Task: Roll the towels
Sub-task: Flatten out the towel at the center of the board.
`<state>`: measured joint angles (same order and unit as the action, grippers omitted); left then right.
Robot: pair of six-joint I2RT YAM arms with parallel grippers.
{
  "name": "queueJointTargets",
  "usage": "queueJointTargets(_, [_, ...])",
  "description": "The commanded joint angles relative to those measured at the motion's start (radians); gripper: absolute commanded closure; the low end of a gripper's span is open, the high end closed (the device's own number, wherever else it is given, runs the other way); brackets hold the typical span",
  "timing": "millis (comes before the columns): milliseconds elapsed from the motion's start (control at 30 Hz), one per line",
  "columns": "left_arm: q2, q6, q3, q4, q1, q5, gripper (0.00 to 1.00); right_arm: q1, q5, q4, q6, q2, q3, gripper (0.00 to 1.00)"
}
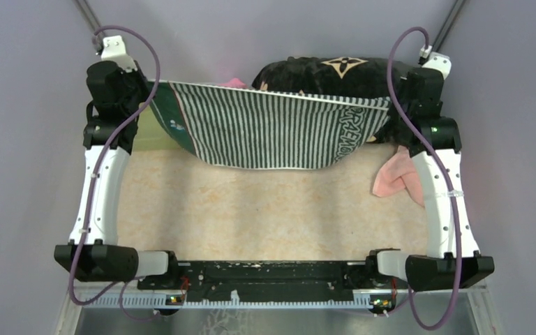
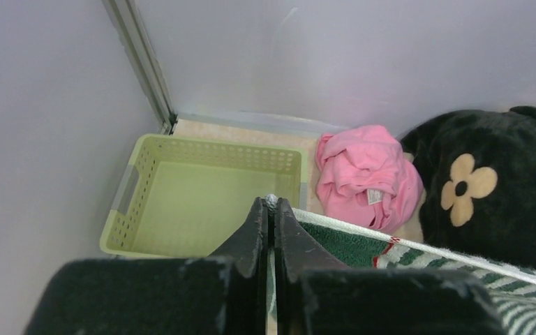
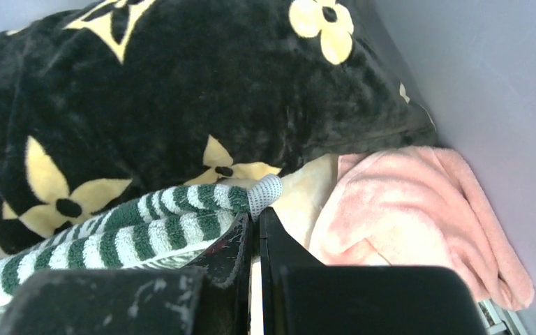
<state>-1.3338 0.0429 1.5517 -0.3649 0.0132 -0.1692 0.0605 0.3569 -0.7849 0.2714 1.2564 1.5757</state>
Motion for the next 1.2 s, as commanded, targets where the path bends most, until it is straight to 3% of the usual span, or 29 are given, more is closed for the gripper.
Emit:
queueJointTargets(0, [0.127,-0.013,-0.018,0.099,-0.023,0.035,1.00,-0.023,-0.019,0.051,-0.040,-0.114,0.053,1.00])
queueJointTargets(133, [0.280,0.024,-0.177,0.106,-0.023,0.049,1.00,-0.023,-0.076,0.044,-0.003,-0.231,-0.074,1.00])
queueJointTargets(267, [0.447,0.105,-0.417,0.089,-0.023,0.017,1.00,-0.023,-0.120,0.016,0.081,-0.379,-0.310,1.00])
queueJointTargets(533, [0.887,0.480,-0.904,-0.075,-0.022,-0.179,1.00,-0.023,-0.323,-0.008,0.393,-0.709,-0.831,1.00])
queueJointTargets(600, [1.005,0.574,-0.964,-0.122,-0.022,-0.210,0.90,-0.022,-0.362,-0.034,0.449,-0.796,-0.904,1.00])
queueJointTargets(633, [1.078,0.609,-0.981,-0.147,-0.022,-0.225,0.81,-0.023,-0.368,-0.054,0.469,-0.836,-0.927,1.00])
queueJointTargets(767, [1.236,0.648,-0.988,-0.208,-0.022,-0.275,0.75,-0.023,-0.362,-0.165,0.488,-0.967,-0.939,0.88])
queueJointTargets(900, [1.262,0.622,-0.924,-0.256,-0.021,-0.294,0.43,-0.023,-0.366,-0.248,0.463,-1.013,-0.891,0.67])
queueJointTargets(1000, [1.258,0.555,-0.879,-0.252,-0.018,-0.293,0.37,-0.023,-0.374,-0.278,0.438,-1.014,-0.841,0.50])
queueJointTargets(1167, [1.160,0.406,-0.861,-0.117,-0.004,-0.065,0.32,-0.022,-0.346,-0.239,0.344,-0.961,-0.788,0.39])
